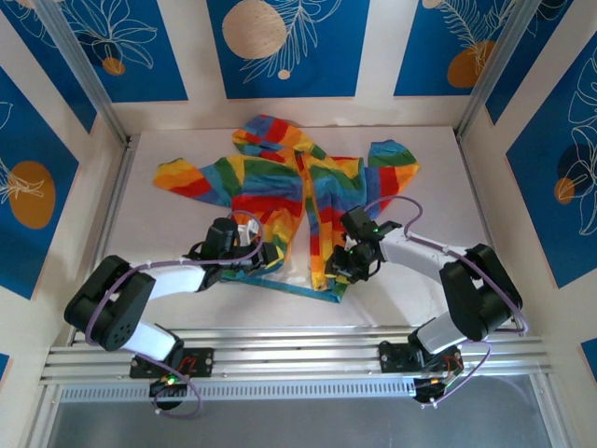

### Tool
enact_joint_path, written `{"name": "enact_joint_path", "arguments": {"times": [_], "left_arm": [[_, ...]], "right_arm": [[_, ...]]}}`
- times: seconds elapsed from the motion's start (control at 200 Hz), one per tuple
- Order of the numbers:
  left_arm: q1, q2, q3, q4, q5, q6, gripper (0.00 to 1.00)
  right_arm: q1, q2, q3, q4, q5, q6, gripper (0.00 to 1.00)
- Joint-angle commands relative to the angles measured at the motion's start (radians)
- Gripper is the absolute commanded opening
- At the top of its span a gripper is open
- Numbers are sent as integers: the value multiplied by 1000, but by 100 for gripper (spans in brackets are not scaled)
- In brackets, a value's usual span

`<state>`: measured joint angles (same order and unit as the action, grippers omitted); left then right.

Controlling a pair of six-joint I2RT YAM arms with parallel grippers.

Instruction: Zip up the jacket

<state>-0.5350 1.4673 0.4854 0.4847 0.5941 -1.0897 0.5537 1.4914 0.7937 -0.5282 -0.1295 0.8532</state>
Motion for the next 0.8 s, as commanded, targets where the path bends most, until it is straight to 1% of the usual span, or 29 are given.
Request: {"name": "enact_joint_path", "arguments": {"times": [0.0,0.27,0.39,0.47,0.545,0.65,0.72,0.795], "left_arm": [[-11,0,17,-6,-4,25,0],[-34,25,3,45,-16,3,0],[-42,33,0,58,-20,-4,0],[-46,34,0,61,-18,-4,0],[-46,34,-1,66,-16,-3,0],[-46,30,0,77,-15,-1,0],[-46,27,-2,95,-13,0,0],[-49,25,-7,122,-16,-3,0]], "right_arm": [[11,15,-5,-5,3,24,33],[12,71,6,59,-70,30,33],[17,84,4,81,-91,38,32],[15,76,6,87,-94,36,24],[18,57,4,93,-89,33,15],[18,24,3,110,-84,24,5],[17,6,1,121,-81,16,0],[17,-7,-1,129,-79,6,0]]}}
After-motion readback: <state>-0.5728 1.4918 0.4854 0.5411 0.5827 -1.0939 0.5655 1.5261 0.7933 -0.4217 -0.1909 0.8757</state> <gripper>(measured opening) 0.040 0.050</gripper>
